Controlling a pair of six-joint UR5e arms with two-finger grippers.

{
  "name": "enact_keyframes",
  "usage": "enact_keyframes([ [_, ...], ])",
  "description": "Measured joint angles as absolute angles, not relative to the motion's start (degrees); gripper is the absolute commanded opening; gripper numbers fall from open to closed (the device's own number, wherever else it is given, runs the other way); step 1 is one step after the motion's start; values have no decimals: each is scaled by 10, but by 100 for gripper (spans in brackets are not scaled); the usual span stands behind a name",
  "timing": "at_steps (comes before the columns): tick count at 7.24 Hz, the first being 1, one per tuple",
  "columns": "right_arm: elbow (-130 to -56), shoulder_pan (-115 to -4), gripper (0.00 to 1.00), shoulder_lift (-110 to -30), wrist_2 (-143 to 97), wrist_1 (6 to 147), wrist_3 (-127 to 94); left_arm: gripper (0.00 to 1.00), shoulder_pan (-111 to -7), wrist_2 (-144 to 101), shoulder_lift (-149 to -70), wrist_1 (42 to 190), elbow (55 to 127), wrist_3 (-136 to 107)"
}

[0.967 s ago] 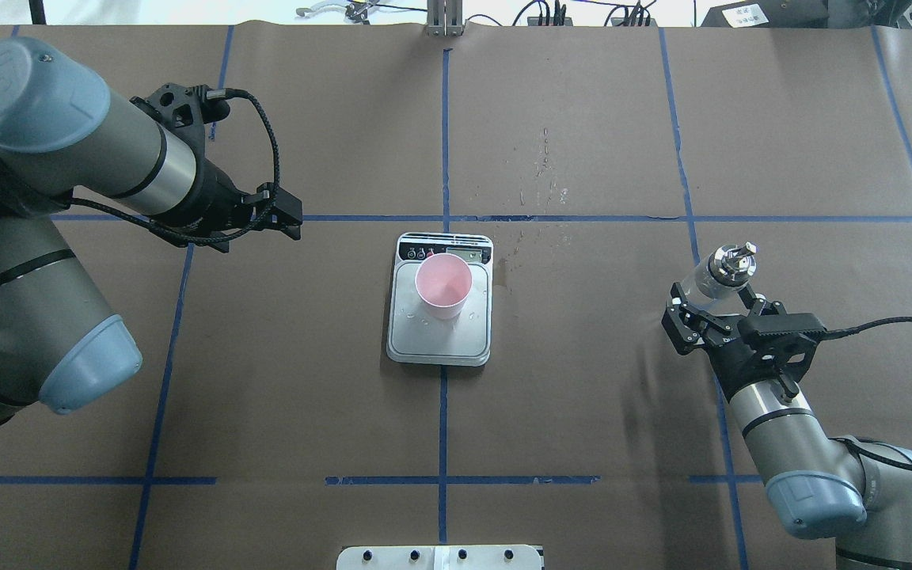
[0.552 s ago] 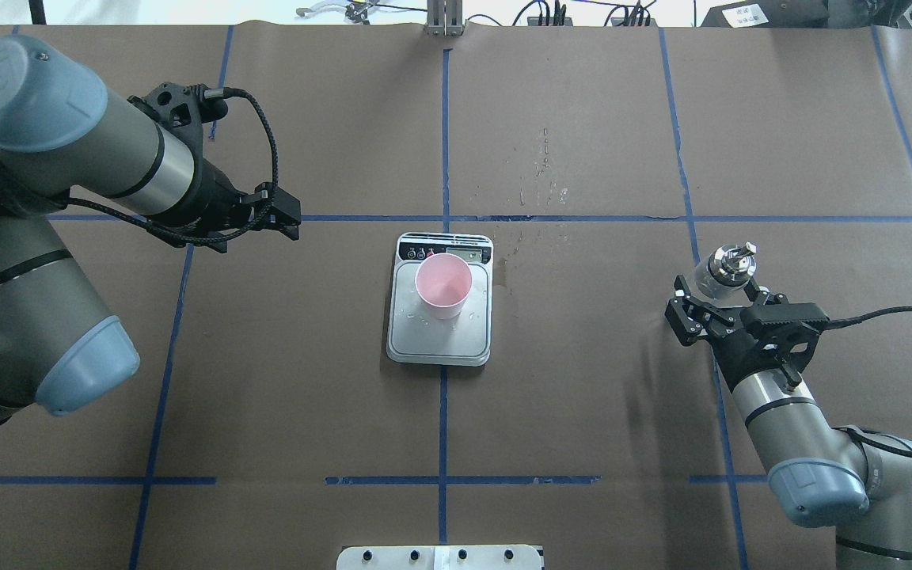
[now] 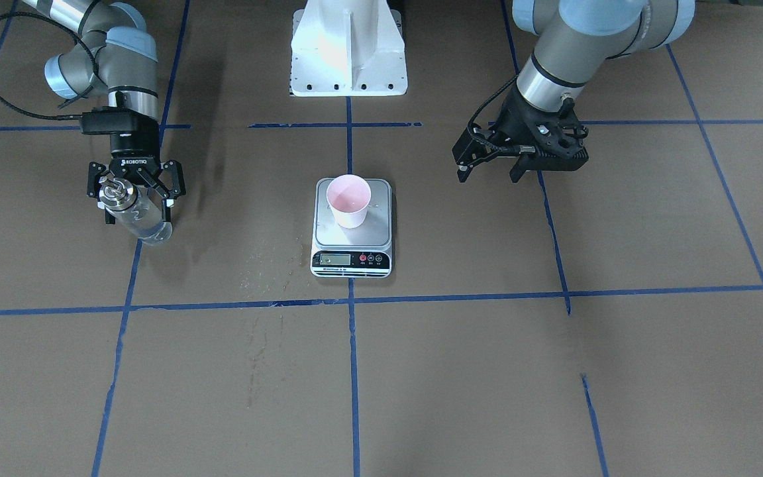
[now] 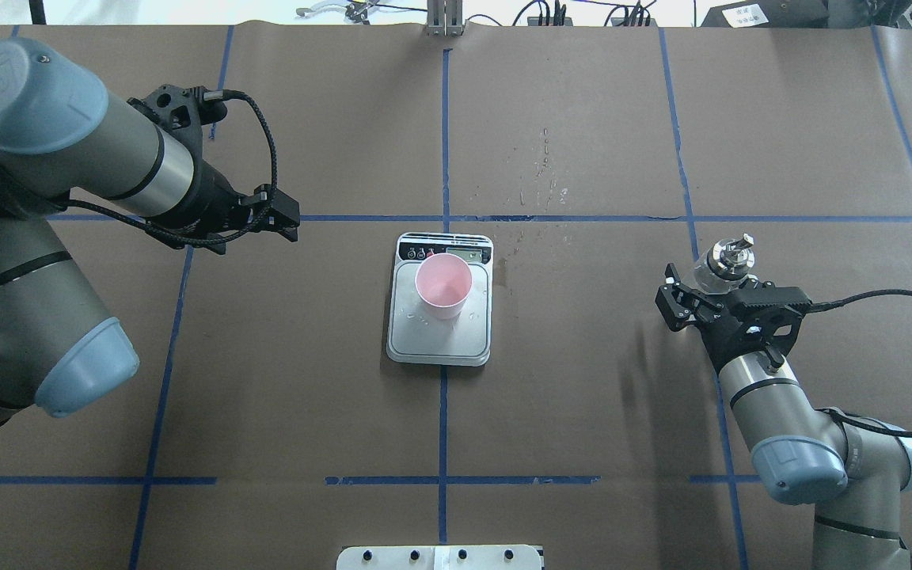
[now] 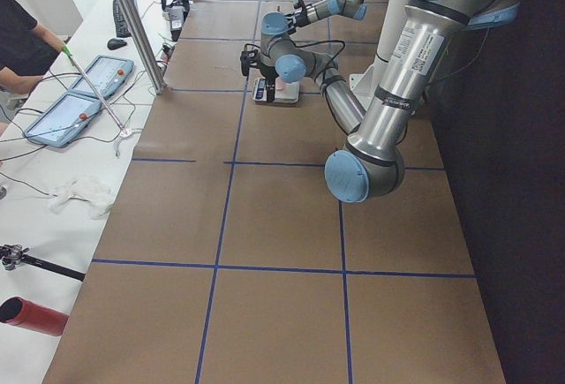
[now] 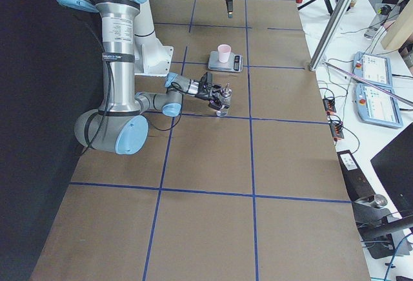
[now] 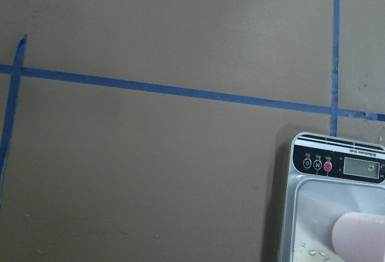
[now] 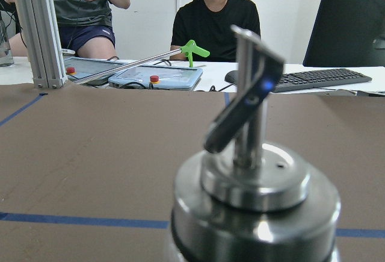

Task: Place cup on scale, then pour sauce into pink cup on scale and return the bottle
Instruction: 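Lift the glass bottle slightly with the right gripper and hold it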

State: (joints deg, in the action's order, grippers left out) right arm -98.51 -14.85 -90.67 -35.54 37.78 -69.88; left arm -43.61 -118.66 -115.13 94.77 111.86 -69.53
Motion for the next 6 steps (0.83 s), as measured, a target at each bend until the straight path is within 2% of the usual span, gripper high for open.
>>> enact_keyframes([
  [1, -981, -149, 100, -905, -356, 377, -699, 100, -436, -1187, -1151, 948, 1119, -695],
  [2, -977, -149, 86, -904, -356, 377, -699, 100, -436, -1187, -1151, 947, 1119, -695],
  [4, -971, -149, 45, -904, -355, 375, -699, 100, -436, -1187, -1151, 947, 1119, -695],
  [5, -967, -149, 4, -904, -355, 375, -699, 100, -437, -1187, -1151, 947, 1119, -696],
  [6, -966, -149, 0, -903, -355, 374, -698, 100, -437, -1187, -1151, 947, 1119, -696],
])
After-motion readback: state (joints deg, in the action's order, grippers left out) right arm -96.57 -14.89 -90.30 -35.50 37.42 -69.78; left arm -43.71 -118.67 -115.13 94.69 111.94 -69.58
